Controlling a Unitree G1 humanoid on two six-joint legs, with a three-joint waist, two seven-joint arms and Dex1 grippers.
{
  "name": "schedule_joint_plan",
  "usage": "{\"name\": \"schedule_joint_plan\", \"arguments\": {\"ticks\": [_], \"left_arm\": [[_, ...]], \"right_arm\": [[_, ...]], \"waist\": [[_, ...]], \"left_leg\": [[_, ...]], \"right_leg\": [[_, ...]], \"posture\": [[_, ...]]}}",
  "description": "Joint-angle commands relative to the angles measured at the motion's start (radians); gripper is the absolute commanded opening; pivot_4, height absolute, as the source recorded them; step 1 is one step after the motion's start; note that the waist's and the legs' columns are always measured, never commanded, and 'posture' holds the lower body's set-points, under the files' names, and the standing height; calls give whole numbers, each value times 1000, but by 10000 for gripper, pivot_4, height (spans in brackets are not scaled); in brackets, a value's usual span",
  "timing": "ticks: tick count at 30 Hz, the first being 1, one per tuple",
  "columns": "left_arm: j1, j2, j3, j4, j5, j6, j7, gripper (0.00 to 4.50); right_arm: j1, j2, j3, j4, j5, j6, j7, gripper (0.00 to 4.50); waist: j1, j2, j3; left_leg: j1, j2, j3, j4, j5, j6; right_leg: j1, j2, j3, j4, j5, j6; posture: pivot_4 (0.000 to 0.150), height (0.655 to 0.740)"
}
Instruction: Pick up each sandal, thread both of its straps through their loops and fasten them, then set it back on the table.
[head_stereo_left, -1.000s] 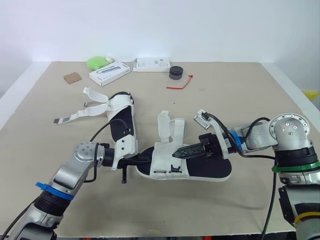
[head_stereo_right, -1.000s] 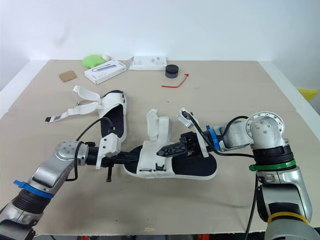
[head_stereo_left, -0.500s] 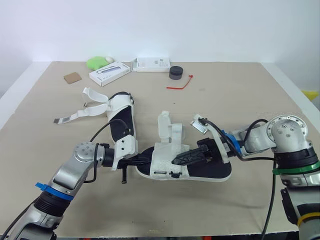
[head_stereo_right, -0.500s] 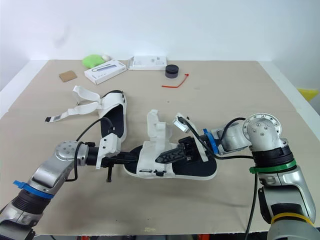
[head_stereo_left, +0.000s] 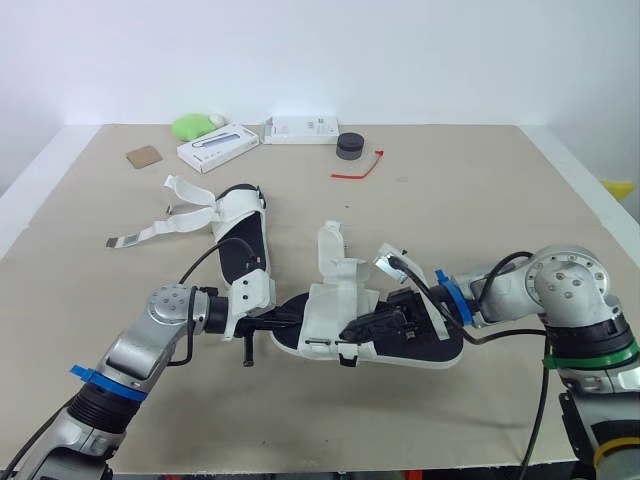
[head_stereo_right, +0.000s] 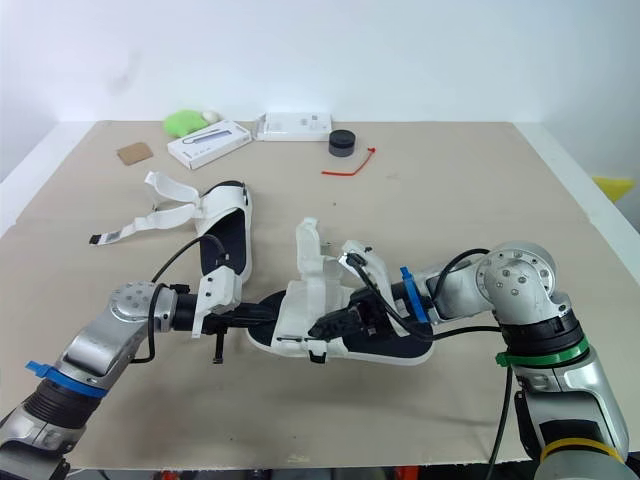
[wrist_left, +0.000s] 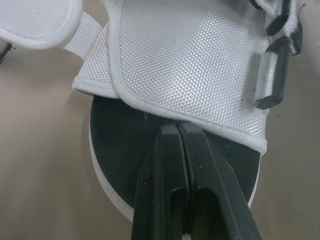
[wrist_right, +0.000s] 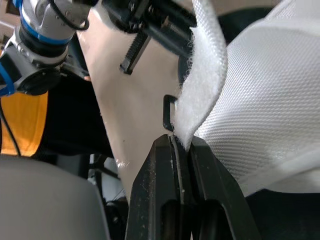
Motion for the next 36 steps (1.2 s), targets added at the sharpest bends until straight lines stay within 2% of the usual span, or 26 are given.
{"name": "schedule_joint_plan", "arguments": {"ticks": [1, 5, 6, 8, 12, 21, 24, 28, 36], "left_arm": [[6, 5, -7, 1, 10, 5, -6, 0], [3, 3, -9, 2, 9, 6, -6, 0], [3, 3, -10, 2, 9, 6, -7, 0], [4, 4, -11, 2, 10, 5, -8, 0], [4, 5, -11, 1, 10, 5, -9, 0], [7, 6, -14, -3, 10, 3, -12, 0], [6, 5, -15, -2, 11, 3, -12, 0], [7, 5, -17, -3, 12, 3, -12, 0], [9, 7, -16, -3, 12, 4, -11, 0]], "right_arm": [[-8, 5, -37, -48, -22, -16, 16, 943], [-5, 2, -36, -62, -40, -5, 42, 943], [-7, -2, -35, -63, -44, -3, 54, 5856], [-11, -7, -41, -74, -56, -11, 74, 9702], [-24, -1, -65, -79, -81, -33, 84, 27556], [-106, 44, -128, 26, -81, 8, 65, 27556], [-111, 49, -134, 46, -76, 36, 70, 19453], [-98, 54, -129, 34, -65, 71, 83, 1711], [-56, 61, -107, -32, -96, 74, 98, 684]], "waist": [[0, 0, 0], [0, 0, 0], [0, 0, 0], [0, 0, 0], [0, 0, 0], [1, 0, 0], [1, 0, 0], [1, 0, 0], [1, 0, 0]], "left_leg": [[0, 0, 0, 0, 0, 0], [0, 1, 0, 0, 0, 0], [0, 1, 0, 0, 0, 0], [0, 1, 0, 0, 0, 0], [0, 1, 0, 0, 0, 0], [0, 1, 0, 0, 0, 0], [-1, 1, 0, 0, 0, 1], [-1, 0, 0, 0, 0, 1], [-1, 0, 0, 0, 0, 1]], "right_leg": [[0, 0, 0, 0, 0, 0], [0, 1, 0, 0, 1, -1], [0, 1, 0, 0, 1, -1], [0, 1, 0, 0, 1, -1], [0, 1, 0, 0, 1, -2], [0, 1, 0, 0, 3, -5], [0, 1, 0, 0, 3, -6], [0, 0, 0, 0, 3, -6], [0, 0, 0, 0, 3, -6]], "posture": [[1500, 7400], [1500, 7400], [1500, 7400], [1500, 7400], [1500, 7400], [1500, 7400], [1500, 7400], [1500, 7400], [1500, 7400]]}}
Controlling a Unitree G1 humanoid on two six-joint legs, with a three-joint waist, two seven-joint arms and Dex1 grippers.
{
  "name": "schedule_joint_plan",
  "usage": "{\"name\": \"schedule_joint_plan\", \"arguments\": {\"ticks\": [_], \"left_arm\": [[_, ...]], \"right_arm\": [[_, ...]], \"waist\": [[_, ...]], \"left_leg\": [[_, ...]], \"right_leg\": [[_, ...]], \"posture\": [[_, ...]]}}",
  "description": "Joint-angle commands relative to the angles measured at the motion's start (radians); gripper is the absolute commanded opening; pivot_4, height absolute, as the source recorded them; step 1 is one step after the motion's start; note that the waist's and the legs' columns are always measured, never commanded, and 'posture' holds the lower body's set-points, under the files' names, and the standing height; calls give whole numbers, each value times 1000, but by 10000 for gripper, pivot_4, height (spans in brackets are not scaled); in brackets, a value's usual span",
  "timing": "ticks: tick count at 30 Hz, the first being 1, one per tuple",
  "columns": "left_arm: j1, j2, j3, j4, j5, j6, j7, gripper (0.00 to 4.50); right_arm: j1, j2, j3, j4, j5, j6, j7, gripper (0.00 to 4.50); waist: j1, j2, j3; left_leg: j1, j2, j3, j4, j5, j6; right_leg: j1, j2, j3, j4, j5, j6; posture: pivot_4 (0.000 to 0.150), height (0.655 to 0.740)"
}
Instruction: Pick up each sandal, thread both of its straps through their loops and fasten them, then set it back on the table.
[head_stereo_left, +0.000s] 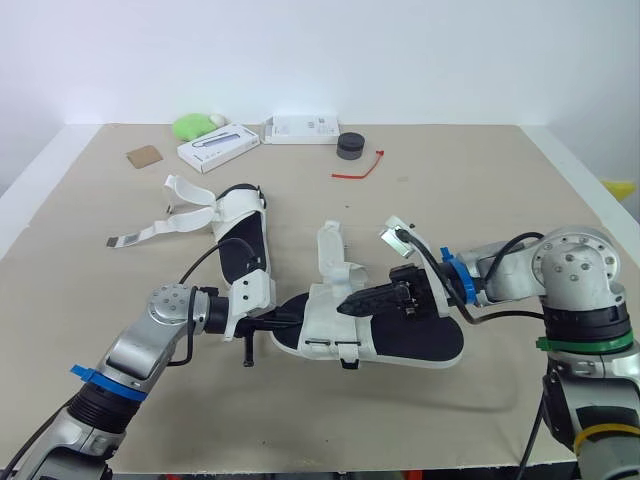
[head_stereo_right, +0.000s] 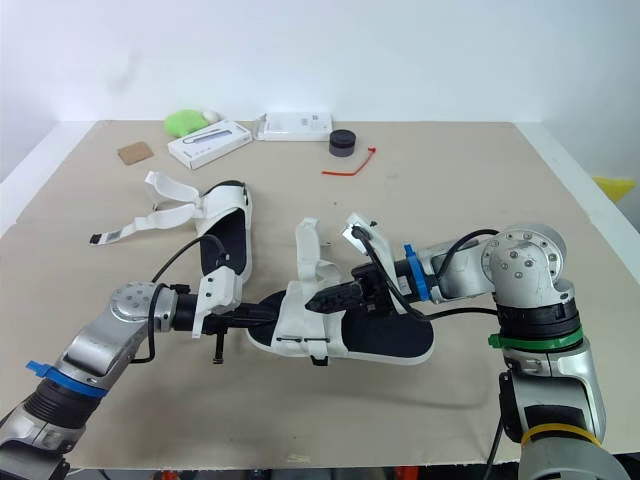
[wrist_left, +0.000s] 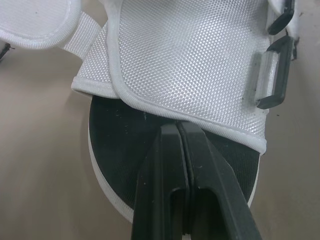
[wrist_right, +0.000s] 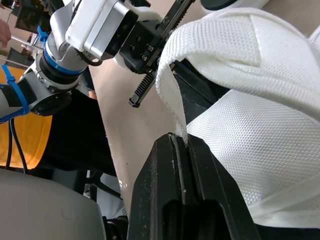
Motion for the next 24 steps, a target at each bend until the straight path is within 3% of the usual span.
{"name": "schedule_joint_plan", "arguments": {"ticks": [1, 24], "left_arm": [[10, 7, -11, -2, 13, 6, -7, 0], [1, -14, -2, -1, -6, 30, 10, 0]], "right_arm": [[15, -3, -7, -58, -10, 1, 23, 684], [98, -31, 47, -187, -179, -55, 130, 684]], "waist": [[0, 0, 0], [0, 0, 0]], "left_leg": [[0, 0, 0, 0, 0, 0], [0, 0, 0, 0, 0, 0]], "right_leg": [[0, 0, 0, 0, 0, 0], [0, 0, 0, 0, -2, 4]], "posture": [[1500, 7400], [1500, 7400]]}}
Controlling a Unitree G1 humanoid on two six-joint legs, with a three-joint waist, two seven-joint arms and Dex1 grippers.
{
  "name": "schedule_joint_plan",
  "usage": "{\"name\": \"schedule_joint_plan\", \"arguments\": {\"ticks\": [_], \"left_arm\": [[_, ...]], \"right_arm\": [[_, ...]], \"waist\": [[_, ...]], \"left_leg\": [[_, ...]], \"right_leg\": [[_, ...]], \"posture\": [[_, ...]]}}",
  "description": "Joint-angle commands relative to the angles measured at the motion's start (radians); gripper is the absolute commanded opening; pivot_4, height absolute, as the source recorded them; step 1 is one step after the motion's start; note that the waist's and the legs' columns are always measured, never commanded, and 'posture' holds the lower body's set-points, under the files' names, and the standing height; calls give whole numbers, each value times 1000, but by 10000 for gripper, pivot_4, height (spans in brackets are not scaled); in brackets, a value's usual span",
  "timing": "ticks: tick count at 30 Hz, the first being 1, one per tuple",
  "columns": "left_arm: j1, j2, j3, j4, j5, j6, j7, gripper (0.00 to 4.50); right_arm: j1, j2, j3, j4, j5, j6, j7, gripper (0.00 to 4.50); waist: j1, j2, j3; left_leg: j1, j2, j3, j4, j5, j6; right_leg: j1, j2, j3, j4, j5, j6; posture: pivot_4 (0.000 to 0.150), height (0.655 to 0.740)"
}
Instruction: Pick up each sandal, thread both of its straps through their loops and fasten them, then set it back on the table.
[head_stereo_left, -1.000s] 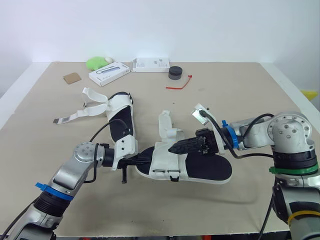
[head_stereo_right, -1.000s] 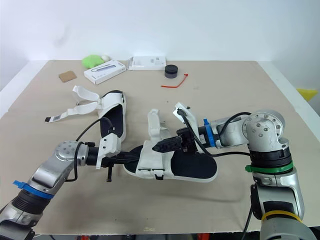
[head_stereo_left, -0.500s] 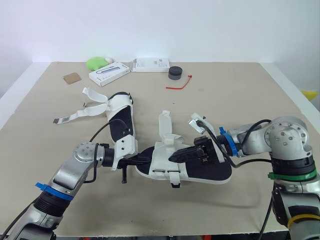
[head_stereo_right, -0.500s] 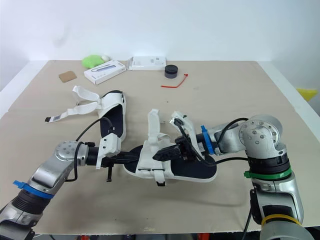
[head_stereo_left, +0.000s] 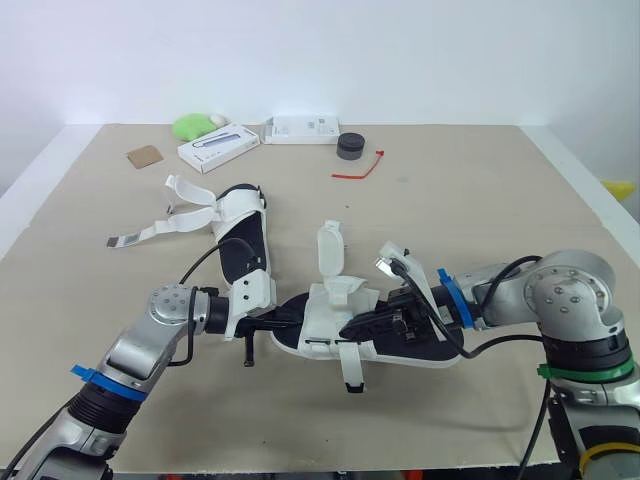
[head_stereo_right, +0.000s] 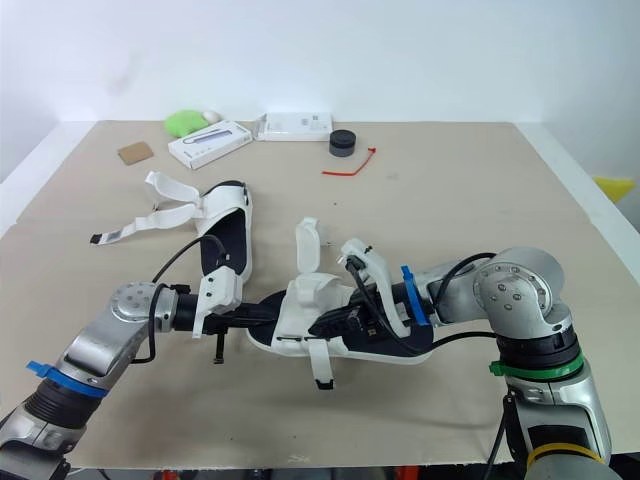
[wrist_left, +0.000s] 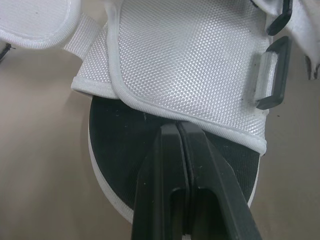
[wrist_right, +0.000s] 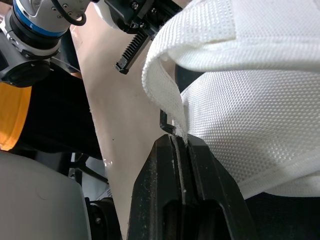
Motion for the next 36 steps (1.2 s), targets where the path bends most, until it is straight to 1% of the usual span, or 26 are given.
{"name": "schedule_joint_plan", "arguments": {"ticks": [1, 8, 13, 14, 15, 16, 21, 22, 23, 29, 33, 36], "left_arm": [[-1, -13, 1, -4, -9, 36, 10, 0], [17, -10, 12, -42, -26, 84, 18, 0], [46, -3, 22, -77, -33, 117, 30, 0], [52, -2, 24, -83, -33, 121, 32, 0], [56, 0, 24, -86, -33, 122, 33, 0], [60, 2, 23, -88, -33, 122, 33, 0], [57, 6, 17, -83, -31, 120, 39, 0], [54, 6, 14, -80, -28, 116, 38, 0], [52, 6, 12, -77, -25, 113, 38, 0], [45, 6, 7, -64, -22, 105, 32, 0], [42, 12, 3, -56, -19, 99, 26, 0], [36, 15, 1, -48, -19, 94, 20, 0]], "right_arm": [[-10, -25, 33, -27, -58, -55, 42, 684], [-50, -51, 111, 29, -188, -168, 148, 684], [-54, -72, 133, 30, -219, -189, 223, 684], [-54, -77, 131, 23, -215, -182, 234, 6869], [-55, -79, 129, 16, -209, -174, 242, 9424], [-55, -81, 124, 6, -197, -161, 250, 13475], [-46, -77, 105, -36, -166, -118, 254, 37222], [-40, -75, 100, -42, -165, -116, 249, 41548], [-36, -73, 97, -45, -165, -115, 246, 44013], [-22, -118, 23, -38, -142, -94, 260, 44013], [2, -224, -79, -46, -77, -87, 345, 44013], [38, -274, -128, -70, -12, -85, 411, 44013]], "waist": [[0, 0, 0], [0, 0, 0], [0, 0, 0], [0, 0, 0], [0, 0, 0], [0, 0, 0], [0, 0, 0], [0, 0, 0], [0, 0, 0], [0, 0, 0], [2, 0, 0], [1, 0, 0]], "left_leg": [[0, 0, 0, 0, 0, 0], [1, 0, 0, 0, 0, 0], [1, 0, 0, 0, 0, 0], [1, 0, 0, 0, 0, 0], [1, 0, 0, 0, 0, 0], [0, 0, 0, 0, 0, 0], [0, 0, 0, 0, 0, 0], [0, 0, 0, 0, 0, 0], [0, 0, 0, 0, 0, 0], [0, 0, 0, 0, 0, 0], [0, -1, 0, 0, 0, 0], [0, -1, 0, 0, 0, 0]], "right_leg": [[0, 0, 0, 0, 0, 0], [0, 0, 0, 0, 0, 1], [0, 1, 0, 0, 0, 0], [0, 1, 0, 0, 0, -1], [0, 1, 0, 0, 1, -2], [0, 0, 0, 0, 1, -3], [0, 0, 0, 0, 2, -4], [0, 0, 0, 0, 2, -3], [0, 0, 0, 0, 1, -3], [0, 0, 0, 0, 0, -1], [0, -1, 0, 0, 0, -1], [0, -1, 0, 0, 0, -1]], "posture": [[1500, 7400], [1500, 7400], [1500, 7400], [1500, 7400], [1500, 7400], [1500, 7400], [1500, 7400], [1500, 7400], [1500, 7400], [1500, 7400], [1500, 7400], [1500, 7400]]}}
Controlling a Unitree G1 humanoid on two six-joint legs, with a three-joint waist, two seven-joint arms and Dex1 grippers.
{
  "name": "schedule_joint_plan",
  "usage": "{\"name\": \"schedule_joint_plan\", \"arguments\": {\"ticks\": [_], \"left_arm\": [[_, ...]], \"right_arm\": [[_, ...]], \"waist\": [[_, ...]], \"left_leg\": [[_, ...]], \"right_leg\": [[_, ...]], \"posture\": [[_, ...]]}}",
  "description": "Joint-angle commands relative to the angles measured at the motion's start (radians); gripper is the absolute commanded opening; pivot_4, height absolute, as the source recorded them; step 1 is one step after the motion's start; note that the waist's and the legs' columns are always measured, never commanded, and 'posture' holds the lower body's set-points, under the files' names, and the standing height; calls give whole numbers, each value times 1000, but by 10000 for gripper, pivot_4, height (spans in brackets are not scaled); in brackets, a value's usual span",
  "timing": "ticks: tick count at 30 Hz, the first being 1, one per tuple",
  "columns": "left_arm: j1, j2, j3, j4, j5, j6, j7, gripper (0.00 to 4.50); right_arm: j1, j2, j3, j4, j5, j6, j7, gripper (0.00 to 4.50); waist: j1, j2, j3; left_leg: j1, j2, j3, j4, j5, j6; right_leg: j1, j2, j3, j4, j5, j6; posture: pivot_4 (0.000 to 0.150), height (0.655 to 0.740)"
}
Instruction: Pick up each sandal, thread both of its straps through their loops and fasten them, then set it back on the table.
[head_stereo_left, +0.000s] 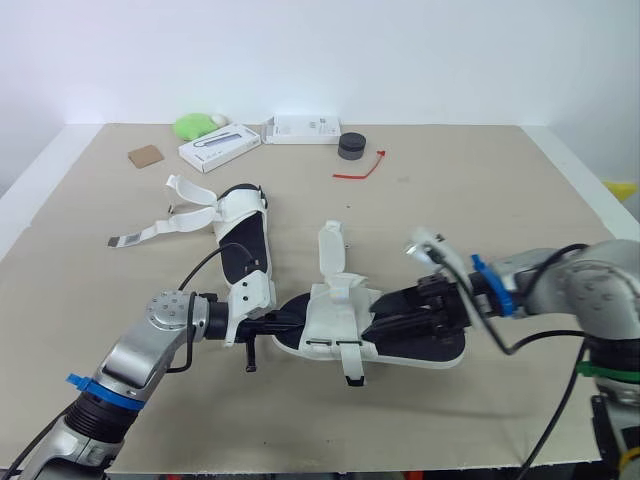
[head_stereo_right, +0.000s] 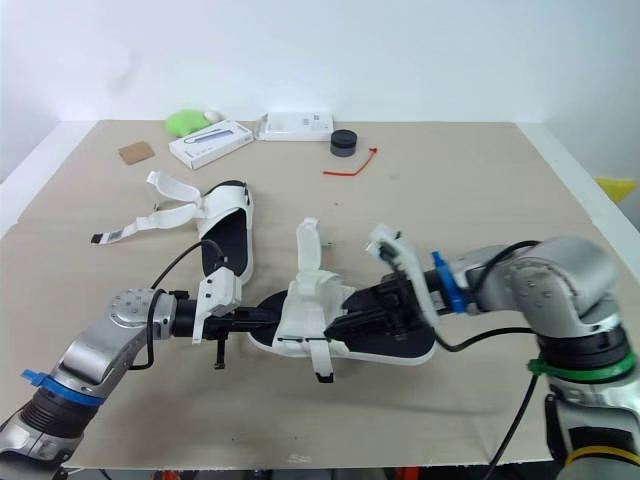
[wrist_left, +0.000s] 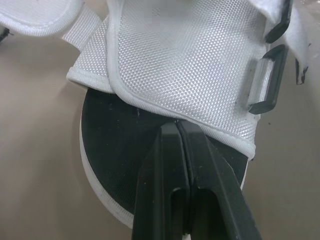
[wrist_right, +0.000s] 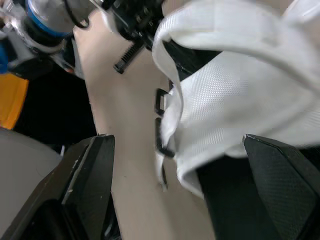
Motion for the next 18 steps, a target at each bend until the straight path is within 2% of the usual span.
{"name": "schedule_joint_plan", "arguments": {"ticks": [1, 6, 12, 18], "left_arm": [[-1, 13, -14, 17, 18, -3, -15, 0], [-21, 1, -17, 22, 8, 11, -20, 0], [-38, -5, -17, 19, 1, 26, -18, 0], [-30, 0, -12, 9, 0, 33, -13, 0]], "right_arm": [[38, -50, -71, -59, 107, 9, 92, 44013], [140, -80, -66, -152, 182, 19, 95, 44013], [217, -18, 23, -158, 73, -38, -15, 44013], [221, 49, 50, -127, 46, -59, -68, 44013]], "waist": [[-1, 0, 0], [0, 0, 0], [0, 0, 0], [0, -1, -1]], "left_leg": [[0, 0, 0, 0, 0, 0], [1, 1, 0, 0, 0, 0], [2, 1, 1, 1, 0, 0], [2, 0, 1, 1, 0, -1]], "right_leg": [[0, 0, 0, 0, 0, 0], [1, 1, 0, 0, -2, 3], [2, 1, 0, 0, -1, 4], [2, 0, 1, 0, -1, 5]], "posture": [[1500, 7400], [1500, 7400], [1500, 7400], [1500, 7400]]}}
